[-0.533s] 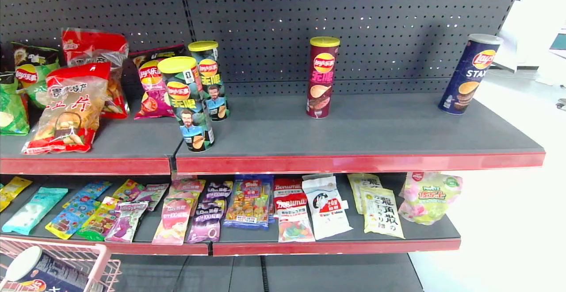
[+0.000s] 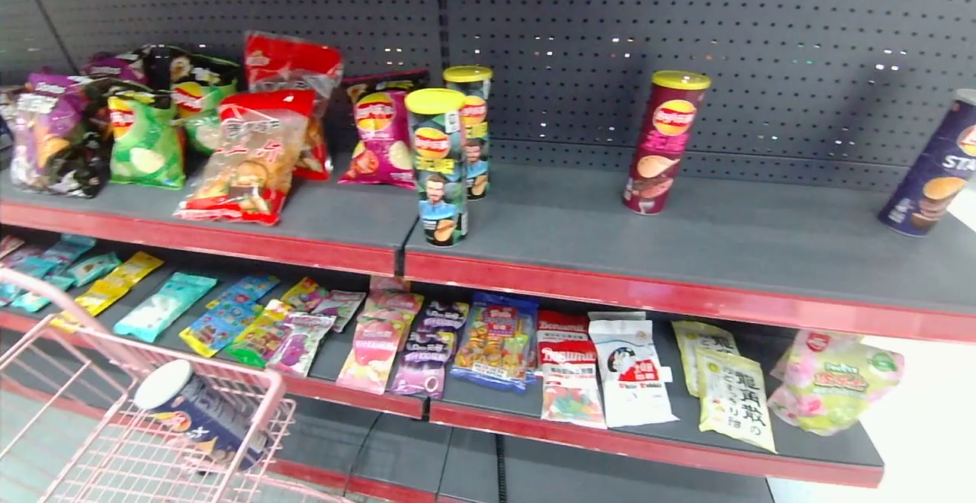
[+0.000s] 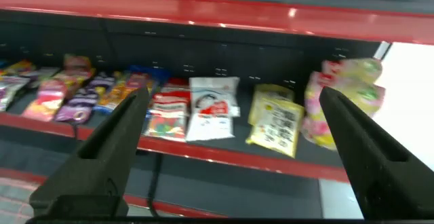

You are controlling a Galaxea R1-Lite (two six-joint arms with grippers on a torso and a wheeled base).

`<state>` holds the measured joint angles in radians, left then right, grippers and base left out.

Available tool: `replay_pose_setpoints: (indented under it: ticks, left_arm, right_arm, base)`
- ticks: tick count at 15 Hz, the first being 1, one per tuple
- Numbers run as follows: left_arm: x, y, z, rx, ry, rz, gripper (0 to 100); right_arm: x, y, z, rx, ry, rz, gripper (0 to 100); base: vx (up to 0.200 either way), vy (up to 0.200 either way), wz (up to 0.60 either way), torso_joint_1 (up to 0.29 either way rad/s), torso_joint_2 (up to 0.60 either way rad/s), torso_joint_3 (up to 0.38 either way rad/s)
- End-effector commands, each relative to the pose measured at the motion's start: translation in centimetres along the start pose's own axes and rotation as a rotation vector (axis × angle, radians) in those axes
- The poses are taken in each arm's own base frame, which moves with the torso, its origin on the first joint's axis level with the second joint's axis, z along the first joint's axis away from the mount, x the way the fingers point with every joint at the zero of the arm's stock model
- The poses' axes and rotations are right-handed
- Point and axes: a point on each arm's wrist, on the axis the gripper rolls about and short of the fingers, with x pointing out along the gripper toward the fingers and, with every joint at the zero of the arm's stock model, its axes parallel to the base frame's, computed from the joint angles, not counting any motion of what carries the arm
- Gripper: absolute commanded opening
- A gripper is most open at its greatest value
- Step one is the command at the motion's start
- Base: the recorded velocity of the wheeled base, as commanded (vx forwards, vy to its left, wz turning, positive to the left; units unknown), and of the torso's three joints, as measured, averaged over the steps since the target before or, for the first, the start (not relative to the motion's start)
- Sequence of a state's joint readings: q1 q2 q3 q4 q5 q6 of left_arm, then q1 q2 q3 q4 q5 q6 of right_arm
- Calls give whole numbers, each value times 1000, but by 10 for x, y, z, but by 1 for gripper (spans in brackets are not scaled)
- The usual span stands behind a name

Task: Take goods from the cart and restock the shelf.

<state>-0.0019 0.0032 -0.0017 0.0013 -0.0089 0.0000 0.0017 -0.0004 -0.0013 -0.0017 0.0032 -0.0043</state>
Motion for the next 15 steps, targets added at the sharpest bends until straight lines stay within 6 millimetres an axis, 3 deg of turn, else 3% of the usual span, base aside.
replay_pose_setpoints:
  ticks: [1, 9, 15]
  left_arm:
    - [0, 0, 0, 0, 0, 0, 100]
    - [0, 0, 0, 0, 0, 0, 100]
    - [0, 0, 0, 0, 0, 0, 100]
  right_arm:
    - [0, 0, 0, 0, 0, 1, 100]
    - [0, 0, 0, 0, 2, 1, 100]
    - [0, 0, 0, 1, 2, -2, 100]
  base:
    - [0, 0, 600, -12, 2, 2]
    - [0, 0, 600, 4, 2, 5]
    - [0, 0, 0, -57, 137, 84]
